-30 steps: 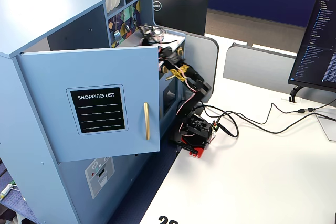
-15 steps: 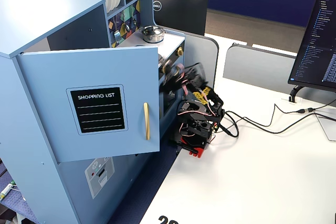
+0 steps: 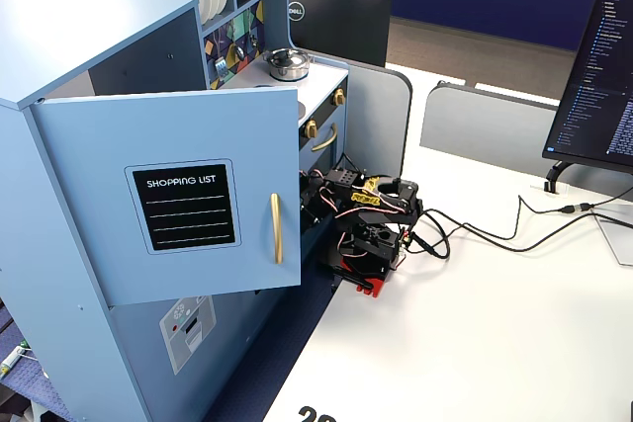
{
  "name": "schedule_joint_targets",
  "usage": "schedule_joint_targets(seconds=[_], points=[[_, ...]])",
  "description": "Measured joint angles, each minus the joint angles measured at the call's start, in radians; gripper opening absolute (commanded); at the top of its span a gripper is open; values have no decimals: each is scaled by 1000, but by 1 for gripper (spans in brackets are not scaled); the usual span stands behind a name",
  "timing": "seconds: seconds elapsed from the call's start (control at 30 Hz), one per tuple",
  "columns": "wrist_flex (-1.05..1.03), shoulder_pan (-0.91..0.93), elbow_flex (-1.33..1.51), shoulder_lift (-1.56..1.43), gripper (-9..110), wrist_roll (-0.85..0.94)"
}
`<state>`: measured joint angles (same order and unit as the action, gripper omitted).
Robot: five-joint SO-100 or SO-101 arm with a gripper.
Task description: Pick up the green pineapple from the left cabinet and place it in the gray recipient
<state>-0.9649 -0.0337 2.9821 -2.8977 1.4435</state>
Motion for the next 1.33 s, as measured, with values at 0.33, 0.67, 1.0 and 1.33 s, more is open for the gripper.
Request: schedule_joint_targets(seconds=[0.33, 0.67, 1.0, 1.33], points=[[-356, 18, 14, -253, 0, -14], [-382, 74, 20, -287, 5, 57], [-382, 74, 20, -287, 5, 63], [-382, 74, 20, -287, 5, 63]])
